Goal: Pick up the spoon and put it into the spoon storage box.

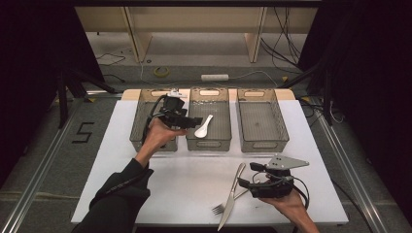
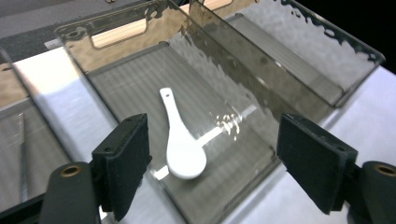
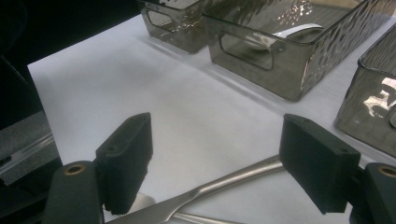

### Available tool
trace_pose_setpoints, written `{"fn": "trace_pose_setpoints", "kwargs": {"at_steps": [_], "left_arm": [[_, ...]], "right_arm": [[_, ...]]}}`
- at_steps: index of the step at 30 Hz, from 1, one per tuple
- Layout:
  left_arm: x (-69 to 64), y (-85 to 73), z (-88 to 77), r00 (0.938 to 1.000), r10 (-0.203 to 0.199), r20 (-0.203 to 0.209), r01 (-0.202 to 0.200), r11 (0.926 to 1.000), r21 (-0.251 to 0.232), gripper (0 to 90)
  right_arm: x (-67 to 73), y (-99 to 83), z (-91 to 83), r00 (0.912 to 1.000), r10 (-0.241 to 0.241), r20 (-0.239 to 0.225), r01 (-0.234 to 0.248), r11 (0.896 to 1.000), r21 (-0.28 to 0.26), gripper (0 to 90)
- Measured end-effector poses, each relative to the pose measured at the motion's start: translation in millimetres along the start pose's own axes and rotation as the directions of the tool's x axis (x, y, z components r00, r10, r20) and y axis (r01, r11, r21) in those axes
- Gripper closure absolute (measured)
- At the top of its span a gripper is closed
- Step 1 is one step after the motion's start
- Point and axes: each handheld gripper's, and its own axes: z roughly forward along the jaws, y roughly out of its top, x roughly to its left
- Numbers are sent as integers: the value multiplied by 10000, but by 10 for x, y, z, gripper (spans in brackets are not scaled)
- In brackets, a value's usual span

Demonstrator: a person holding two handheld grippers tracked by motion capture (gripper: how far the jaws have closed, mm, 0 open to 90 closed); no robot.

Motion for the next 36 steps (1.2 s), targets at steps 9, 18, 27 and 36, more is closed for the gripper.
{"fn": "trace_pose_setpoints", "kwargs": {"at_steps": [9, 18, 27, 36], "left_arm": [[1, -343, -293, 9996, 291, 37, -291, 9996, 60, 216], [-28, -747, -497, 9998, 53, 182, -47, 9995, -311, 186], [-59, -1093, -637, 9988, -327, 365, 354, 9965, -760, 167], [-180, -1200, -711, 9985, -140, 536, 187, 9959, -882, 165]], "right_arm": [[-23, 65, 63, 10000, -30, 70, 29, 9999, 113, 265], [-50, 121, 150, 9998, -86, 161, 78, 9988, 484, 265], [-118, 170, 267, 9994, -187, 306, 161, 9963, 845, 298], [-157, 212, 353, 9994, -272, 233, 247, 9945, 1018, 343]]}}
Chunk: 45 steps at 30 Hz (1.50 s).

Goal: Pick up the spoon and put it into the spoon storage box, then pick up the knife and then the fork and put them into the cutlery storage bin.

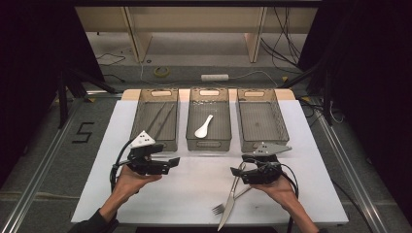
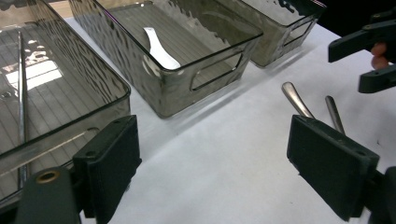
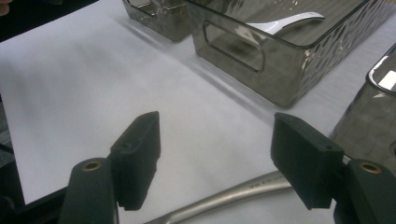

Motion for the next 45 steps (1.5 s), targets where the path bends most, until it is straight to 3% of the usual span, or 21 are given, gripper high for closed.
{"fn": "trace_pose_setpoints", "kwargs": {"at_steps": [5, 20, 33, 45], "left_arm": [[-16, -40, -24, 9998, 179, -122, -179, 9998, 40, 165], [-36, -141, -137, 9997, 35, -249, -42, 9996, -280, 165], [-51, -180, -145, 9995, 115, -286, -124, 9994, -311, 165], [-101, -200, -131, 9987, 406, -323, -414, 9988, -256, 165]], "right_arm": [[-9, 24, 60, 9999, -129, -25, 129, 9997, 194, 400], [-59, 83, 238, 9996, -255, -134, 264, 9970, 730, 585], [-121, 95, 369, 9979, -643, 1, 637, 9883, 1384, 893], [-185, 68, 550, 9953, -963, 134, 905, 9682, 2333, 900]]}}
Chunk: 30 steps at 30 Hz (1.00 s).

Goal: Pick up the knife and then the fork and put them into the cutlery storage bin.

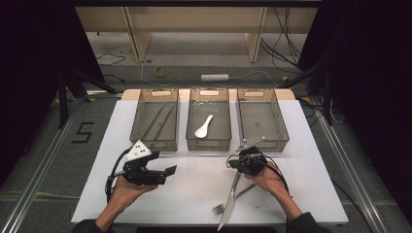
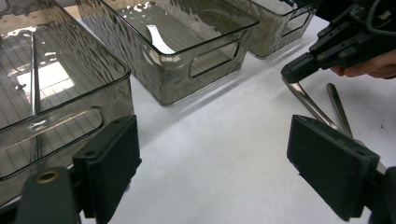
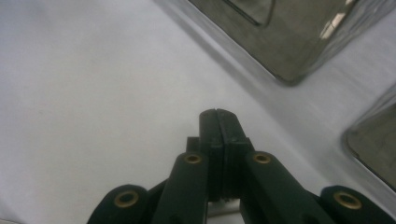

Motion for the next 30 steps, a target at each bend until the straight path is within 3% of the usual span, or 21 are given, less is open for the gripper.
{"fn": "trace_pose_setpoints", "kwargs": {"at_steps": [8, 13, 20, 30], "left_arm": [[-24, -1, 1, 9999, 53, 150, -52, 10000, -49, 160], [-18, -2, 1, 9998, 18, 185, -16, 10000, -98, 158], [-16, -10, -5, 9998, 24, 189, -23, 10000, -42, 158], [-23, -19, -11, 9999, 11, 155, -11, 10000, -14, 158]], "right_arm": [[-76, -48, 130, 9994, -33, 337, 0, 9951, 986, 900], [-94, -48, 131, 9996, 82, 256, -110, 9939, 1098, 900], [-103, -61, 72, 9993, -20, 371, -38, 9877, 1561, 900], [-107, -199, -92, 9988, 209, 449, -298, 9776, 2085, 900]]}}
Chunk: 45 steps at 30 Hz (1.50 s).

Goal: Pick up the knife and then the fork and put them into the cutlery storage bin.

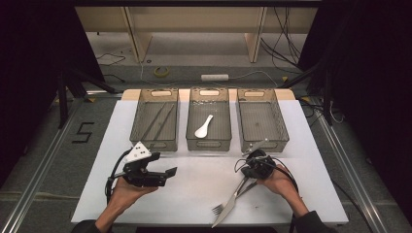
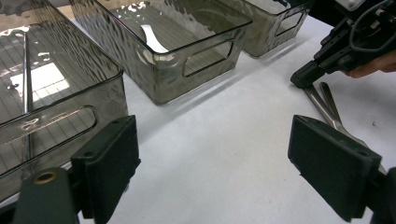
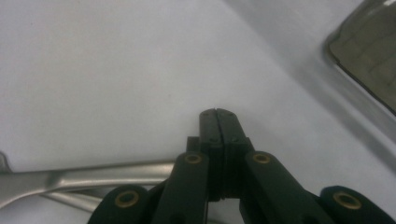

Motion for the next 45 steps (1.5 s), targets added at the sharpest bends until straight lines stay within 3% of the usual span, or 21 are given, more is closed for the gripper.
{"fn": "trace_pose_setpoints", "kwargs": {"at_steps": [10, 25, 45], "left_arm": [[-6, 1, 2, 10000, -13, 70, 13, 10000, 10, 158], [-26, -2, 14, 9999, 49, 136, -50, 9999, 115, 158], [-48, 3, 29, 9997, 151, 197, -155, 9997, 175, 158]], "right_arm": [[-7, -200, -118, 9992, 402, -46, -402, 9991, 112, 900], [16, -376, -217, 9984, 559, -84, -557, 9982, 209, 900], [248, -666, -406, 9990, 280, 335, -302, 9973, 674, 900]]}}
